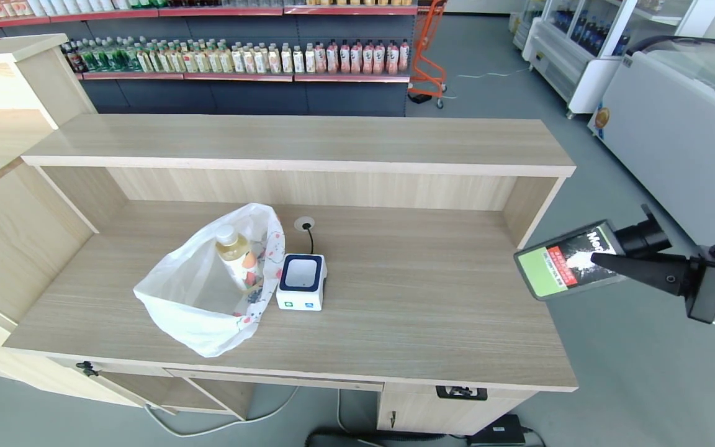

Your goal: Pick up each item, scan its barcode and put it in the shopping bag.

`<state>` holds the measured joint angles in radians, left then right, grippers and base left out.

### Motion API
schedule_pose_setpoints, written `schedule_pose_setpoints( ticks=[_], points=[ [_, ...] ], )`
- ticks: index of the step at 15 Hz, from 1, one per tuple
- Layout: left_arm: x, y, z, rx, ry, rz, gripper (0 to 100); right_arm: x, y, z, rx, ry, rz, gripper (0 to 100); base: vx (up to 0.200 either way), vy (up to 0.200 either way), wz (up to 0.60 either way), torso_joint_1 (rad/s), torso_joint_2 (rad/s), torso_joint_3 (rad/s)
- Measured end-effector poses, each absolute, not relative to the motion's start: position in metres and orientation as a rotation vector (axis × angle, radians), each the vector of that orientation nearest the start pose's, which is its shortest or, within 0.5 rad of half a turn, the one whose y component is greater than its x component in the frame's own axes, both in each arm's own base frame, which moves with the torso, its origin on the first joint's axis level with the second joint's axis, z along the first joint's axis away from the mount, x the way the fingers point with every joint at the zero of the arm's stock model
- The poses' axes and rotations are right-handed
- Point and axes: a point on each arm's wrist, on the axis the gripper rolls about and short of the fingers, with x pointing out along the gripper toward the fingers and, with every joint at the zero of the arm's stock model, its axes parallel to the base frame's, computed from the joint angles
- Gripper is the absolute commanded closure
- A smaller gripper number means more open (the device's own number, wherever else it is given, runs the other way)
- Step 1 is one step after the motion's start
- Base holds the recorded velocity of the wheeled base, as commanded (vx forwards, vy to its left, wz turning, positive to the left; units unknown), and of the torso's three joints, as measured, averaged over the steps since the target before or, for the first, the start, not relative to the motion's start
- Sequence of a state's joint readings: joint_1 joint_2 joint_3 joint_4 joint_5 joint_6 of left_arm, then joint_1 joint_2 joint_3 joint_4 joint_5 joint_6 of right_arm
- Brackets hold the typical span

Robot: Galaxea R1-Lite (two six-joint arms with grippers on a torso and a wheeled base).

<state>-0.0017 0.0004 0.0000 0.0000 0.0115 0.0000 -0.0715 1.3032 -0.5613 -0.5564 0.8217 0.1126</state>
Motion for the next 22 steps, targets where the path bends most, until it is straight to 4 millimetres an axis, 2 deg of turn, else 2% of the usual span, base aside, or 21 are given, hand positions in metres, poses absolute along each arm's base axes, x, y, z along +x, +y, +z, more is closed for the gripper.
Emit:
schedule_pose_setpoints(
  ticks=[3,5,10,22],
  points=[
    [-0.023,0.000,0.075,0.000,0.000,0.010,0,0.188,0.001,0.202,0.448,0.320,0.667,100,0.000,0.000,0.00,0.000,0.00,0.000],
    [-0.023,0.000,0.075,0.000,0.000,0.010,0,0.188,0.001,0.201,0.509,0.340,0.654,100,0.000,0.000,0.00,0.000,0.00,0.000],
    [-0.023,0.000,0.075,0.002,0.000,0.010,0,0.186,0.000,0.194,0.528,0.368,0.640,100,0.000,0.000,0.00,0.000,0.00,0.000],
    [-0.023,0.000,0.075,0.004,0.000,0.010,0,0.188,-0.002,0.192,0.530,0.369,0.614,100,0.000,0.200,0.00,0.002,0.00,0.004]
  ],
)
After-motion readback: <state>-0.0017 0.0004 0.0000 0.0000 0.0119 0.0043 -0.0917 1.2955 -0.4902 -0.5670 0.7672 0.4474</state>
